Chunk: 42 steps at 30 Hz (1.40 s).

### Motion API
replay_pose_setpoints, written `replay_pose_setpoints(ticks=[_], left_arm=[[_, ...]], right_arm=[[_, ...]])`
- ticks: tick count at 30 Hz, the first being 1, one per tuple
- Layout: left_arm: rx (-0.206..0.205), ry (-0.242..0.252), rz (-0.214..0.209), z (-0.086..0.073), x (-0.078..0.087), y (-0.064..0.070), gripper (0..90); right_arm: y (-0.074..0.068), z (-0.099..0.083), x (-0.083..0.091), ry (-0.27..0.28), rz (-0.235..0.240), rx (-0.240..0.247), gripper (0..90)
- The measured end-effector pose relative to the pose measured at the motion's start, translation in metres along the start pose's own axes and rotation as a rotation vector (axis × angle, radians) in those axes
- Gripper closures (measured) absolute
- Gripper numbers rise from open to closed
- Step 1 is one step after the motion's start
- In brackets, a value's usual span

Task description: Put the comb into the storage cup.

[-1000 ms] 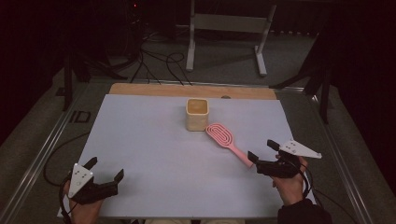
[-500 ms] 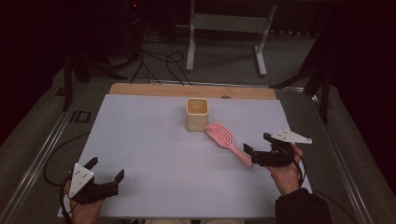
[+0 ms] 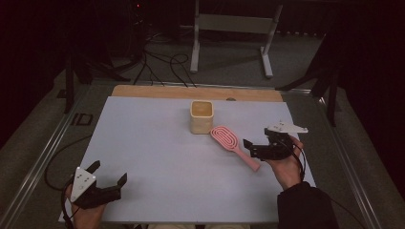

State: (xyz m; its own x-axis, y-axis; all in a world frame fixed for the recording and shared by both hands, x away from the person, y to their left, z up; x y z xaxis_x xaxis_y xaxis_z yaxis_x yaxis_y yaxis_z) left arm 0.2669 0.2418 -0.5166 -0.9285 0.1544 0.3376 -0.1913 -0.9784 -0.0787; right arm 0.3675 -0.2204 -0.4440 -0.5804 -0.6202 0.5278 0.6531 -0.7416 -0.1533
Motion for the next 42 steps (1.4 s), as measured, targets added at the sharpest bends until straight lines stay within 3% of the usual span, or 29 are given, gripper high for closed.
replay_pose_setpoints(ticks=[26, 42], left_arm=[[-0.001, 0.004, 0.0, 0.0, 0.0, 0.0, 0.0], [-0.001, 0.003, -0.003, 0.0, 0.0, 0.0, 0.1]], right_arm=[[0.008, 0.001, -0.025, -0.117, 0.027, 0.029, 7.8], [0.007, 0.0, -0.047, -0.237, 0.03, 0.072, 7.8]])
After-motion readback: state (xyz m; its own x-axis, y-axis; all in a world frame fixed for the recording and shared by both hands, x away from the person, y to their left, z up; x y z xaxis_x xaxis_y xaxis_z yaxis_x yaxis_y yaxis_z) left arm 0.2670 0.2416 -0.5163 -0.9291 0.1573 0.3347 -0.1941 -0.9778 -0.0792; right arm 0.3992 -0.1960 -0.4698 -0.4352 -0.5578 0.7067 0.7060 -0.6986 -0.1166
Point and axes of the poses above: each handheld gripper's, and its own axes: x roughly backward along the jaws, z roughly out of its top, y roughly to its right, the point moved 7 cm from there along -x, roughly forward along the jaws, and after that the axes turned 12 degrees about z, right-handed, at the moved point
